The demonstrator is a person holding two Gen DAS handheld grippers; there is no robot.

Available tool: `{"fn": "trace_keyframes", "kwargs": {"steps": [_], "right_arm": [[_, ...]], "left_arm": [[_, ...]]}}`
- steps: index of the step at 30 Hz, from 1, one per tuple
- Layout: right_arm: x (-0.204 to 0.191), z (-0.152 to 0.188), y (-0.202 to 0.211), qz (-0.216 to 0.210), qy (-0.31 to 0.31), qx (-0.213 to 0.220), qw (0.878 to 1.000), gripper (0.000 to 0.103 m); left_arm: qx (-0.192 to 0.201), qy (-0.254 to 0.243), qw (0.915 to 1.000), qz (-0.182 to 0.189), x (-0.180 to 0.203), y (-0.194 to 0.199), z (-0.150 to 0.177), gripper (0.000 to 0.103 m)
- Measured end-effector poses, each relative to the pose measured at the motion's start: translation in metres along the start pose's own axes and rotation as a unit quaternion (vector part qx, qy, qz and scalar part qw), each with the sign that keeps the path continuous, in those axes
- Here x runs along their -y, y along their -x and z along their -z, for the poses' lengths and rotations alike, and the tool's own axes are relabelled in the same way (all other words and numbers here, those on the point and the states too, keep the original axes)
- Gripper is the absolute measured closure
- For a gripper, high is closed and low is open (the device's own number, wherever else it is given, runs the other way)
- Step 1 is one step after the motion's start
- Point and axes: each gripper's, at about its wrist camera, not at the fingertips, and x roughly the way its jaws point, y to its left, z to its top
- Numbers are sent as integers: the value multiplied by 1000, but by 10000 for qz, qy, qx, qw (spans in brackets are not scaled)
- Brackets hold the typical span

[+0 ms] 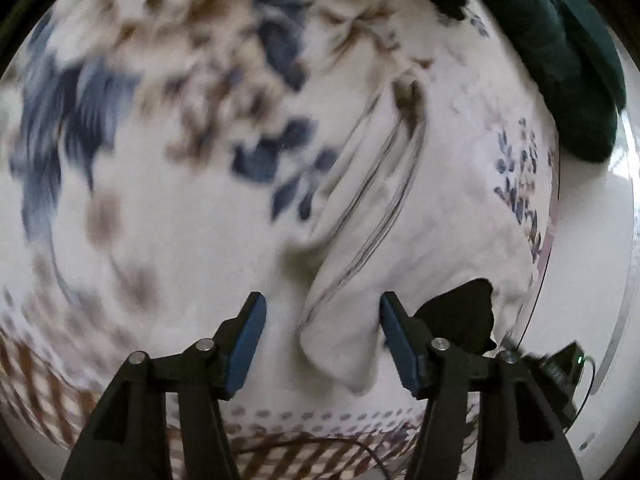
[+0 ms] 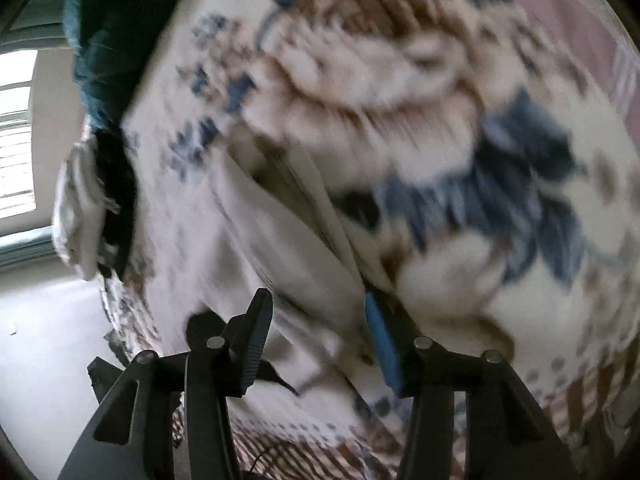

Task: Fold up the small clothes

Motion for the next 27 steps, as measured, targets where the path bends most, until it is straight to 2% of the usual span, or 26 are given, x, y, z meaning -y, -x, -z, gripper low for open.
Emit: {"fn": "trace_keyframes", "kwargs": {"steps": [1, 2, 4, 6, 9, 13, 15, 18, 20, 21, 22, 23, 24, 26, 27], "right_arm": [[0, 7, -3, 21, 17, 7, 10000, 73], [-2, 13, -4, 150, 79, 16, 9999, 95], [-8, 25, -1, 401, 308, 148, 9986, 95], [-17, 36, 4, 667, 559, 268, 9958, 95], [-26, 47, 15, 639, 704, 414, 9946, 96], [-27, 56, 25, 480, 758, 360, 9953, 97], [-26, 58, 12, 656, 889, 166, 9937, 97], [-13, 50, -16, 734, 741, -403, 9937, 95], [-15, 42, -30, 981, 931, -837, 9873, 95], [-20, 39, -28, 1027, 1105, -841, 9850, 95], [-24, 39, -20, 975, 1246, -695, 9849, 93], [-30, 37, -8, 916, 1400, -481, 9847, 77], [-33, 35, -1, 844, 1476, -357, 9848, 64], [-38, 30, 11, 557, 1613, -110, 9853, 31], [-39, 25, 14, 414, 1663, -52, 9852, 25]], "left_arm": [[86, -67, 9999, -11, 3, 2, 3, 89], [183, -193, 9996, -63, 8, 6, 5, 92], [530, -410, 9977, -85, 18, 21, 9, 93], [676, -491, 9965, -13, 26, 34, 9, 93], [864, -569, 9946, 77, 30, 52, 7, 93], [786, -613, 9950, -112, 19, 48, 1, 93], [600, -553, 9963, -285, 4, 28, -6, 92], [378, -402, 9984, -84, -8, 11, -14, 85], [486, -524, 9974, -1, -8, 23, -13, 55], [670, -643, 9956, 147, -6, 34, -12, 47], [774, -694, 9943, 241, -6, 40, -12, 35], [860, -732, 9930, 334, -6, 46, -14, 31], [907, -753, 9922, 402, -6, 49, -18, 31], [941, -760, 9917, 442, -6, 47, -32, 31], [940, -736, 9917, 481, -4, 42, -43, 31]]}}
